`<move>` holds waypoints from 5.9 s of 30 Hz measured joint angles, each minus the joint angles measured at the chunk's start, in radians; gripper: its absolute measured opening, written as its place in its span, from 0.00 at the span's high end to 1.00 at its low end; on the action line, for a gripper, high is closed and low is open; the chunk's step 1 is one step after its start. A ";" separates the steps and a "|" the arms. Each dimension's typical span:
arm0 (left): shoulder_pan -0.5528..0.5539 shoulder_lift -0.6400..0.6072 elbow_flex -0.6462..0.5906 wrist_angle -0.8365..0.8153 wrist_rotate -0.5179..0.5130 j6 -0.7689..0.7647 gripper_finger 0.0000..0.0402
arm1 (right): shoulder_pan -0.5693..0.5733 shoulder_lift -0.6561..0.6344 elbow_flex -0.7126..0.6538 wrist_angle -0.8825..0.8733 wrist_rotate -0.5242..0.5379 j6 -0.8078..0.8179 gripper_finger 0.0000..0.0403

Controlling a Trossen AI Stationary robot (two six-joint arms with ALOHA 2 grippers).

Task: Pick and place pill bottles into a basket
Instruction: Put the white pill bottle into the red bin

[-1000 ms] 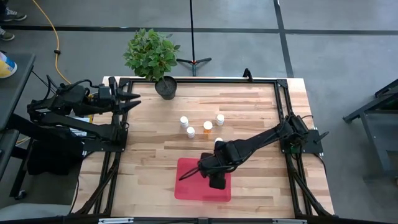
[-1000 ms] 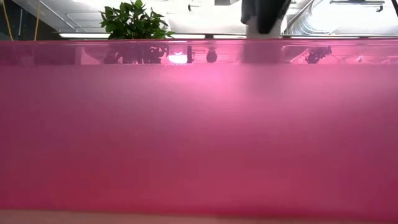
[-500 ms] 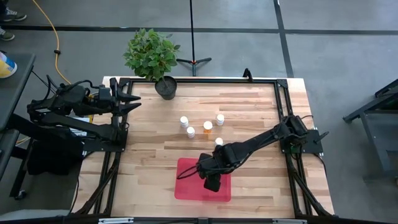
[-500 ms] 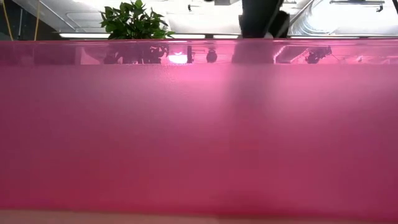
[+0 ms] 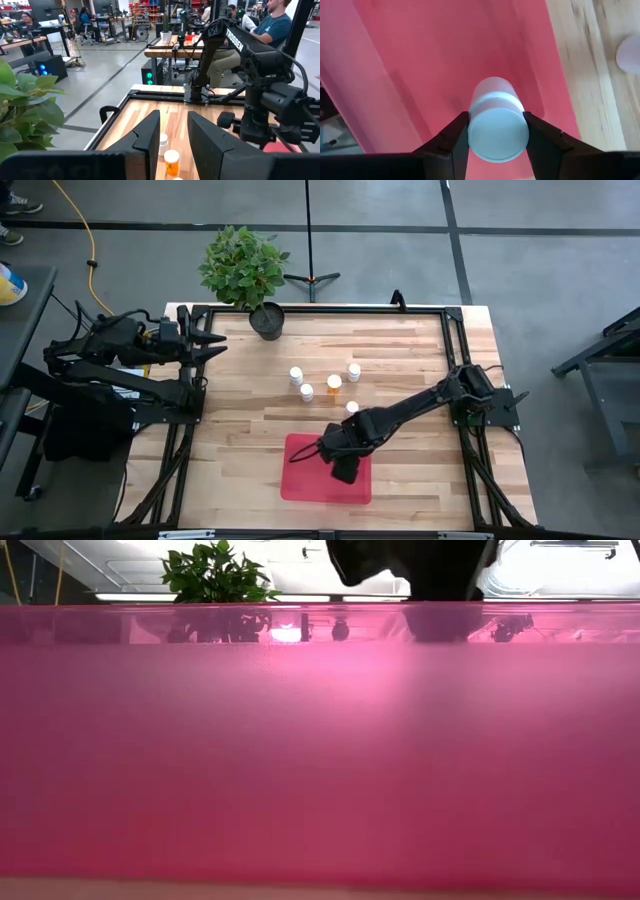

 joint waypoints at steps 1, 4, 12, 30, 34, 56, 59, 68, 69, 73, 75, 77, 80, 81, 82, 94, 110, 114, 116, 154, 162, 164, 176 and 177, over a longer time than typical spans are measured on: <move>0.000 0.000 0.000 -0.004 0.000 0.000 0.67 | -0.001 0.000 0.000 -0.012 -0.001 -0.003 0.63; 0.000 0.000 0.000 -0.005 0.000 0.000 0.67 | -0.002 0.000 0.000 -0.024 0.000 -0.020 0.63; 0.000 0.000 0.000 -0.004 0.000 0.000 0.67 | -0.002 0.000 0.000 -0.022 0.016 -0.025 0.63; 0.000 0.000 0.000 -0.002 0.000 0.000 0.67 | -0.002 0.002 -0.077 0.084 -0.008 0.000 0.63; 0.000 0.000 0.000 -0.002 0.000 0.000 0.67 | -0.002 0.002 -0.077 0.084 0.003 -0.002 0.63; 0.000 0.000 0.000 0.000 0.000 -0.001 0.67 | -0.027 0.002 -0.077 0.095 0.010 -0.032 0.63; 0.000 0.000 0.000 0.000 0.000 0.000 0.67 | -0.026 0.002 -0.077 0.098 0.010 -0.034 0.63; 0.000 0.000 0.000 0.000 0.000 -0.001 0.67 | -0.027 0.040 -0.072 0.136 -0.037 -0.043 0.63; 0.000 0.000 0.000 0.000 0.000 -0.001 0.67 | -0.026 0.042 -0.072 0.140 -0.037 -0.043 0.63; 0.000 0.000 0.000 0.000 0.000 -0.001 0.67 | -0.026 0.042 -0.072 0.148 -0.037 -0.044 0.63; 0.000 0.000 0.000 0.000 0.000 -0.001 0.67 | -0.026 0.043 -0.072 0.149 -0.037 -0.044 0.63; 0.000 0.000 0.000 0.000 0.000 0.000 0.67 | -0.026 0.043 -0.073 0.150 -0.038 -0.044 0.63; 0.000 0.000 0.000 0.000 0.000 0.000 0.67 | -0.026 0.043 -0.073 0.150 -0.035 -0.043 0.63; 0.000 0.000 0.000 0.000 0.000 0.000 0.67 | -0.026 0.043 -0.074 0.150 -0.032 -0.043 0.63; 0.000 0.000 0.000 -0.001 0.000 0.000 0.67 | -0.026 0.043 -0.074 0.150 -0.028 -0.042 0.62; 0.000 0.000 0.000 -0.001 0.000 0.000 0.67 | -0.026 0.051 -0.078 0.149 -0.017 -0.029 0.42; 0.000 0.000 0.000 -0.001 0.000 0.000 0.67 | -0.026 0.047 -0.077 0.150 -0.024 -0.026 0.42; 0.000 0.000 0.000 -0.001 0.000 0.000 0.67 | -0.026 0.045 -0.077 0.150 -0.045 -0.025 0.41; 0.000 0.000 0.000 -0.001 0.000 0.000 0.67 | -0.026 0.045 -0.077 0.150 -0.056 -0.025 0.40; 0.000 0.000 0.000 -0.001 0.005 0.000 0.67 | -0.048 -0.019 0.222 0.058 0.208 -0.211 0.40; 0.000 0.000 0.000 -0.001 0.006 -0.001 0.67 | -0.050 -0.019 0.308 0.049 0.350 -0.255 0.40; 0.000 0.000 0.000 -0.001 0.006 -0.001 0.67 | -0.055 -0.019 0.319 0.030 0.386 -0.243 0.40; 0.000 0.000 0.000 -0.002 0.008 -0.001 0.67 | -0.140 -0.019 0.332 -0.247 0.395 -0.039 0.41; 0.000 0.000 0.000 -0.003 0.008 -0.001 0.67 | -0.147 -0.019 0.332 -0.262 0.385 -0.024 0.41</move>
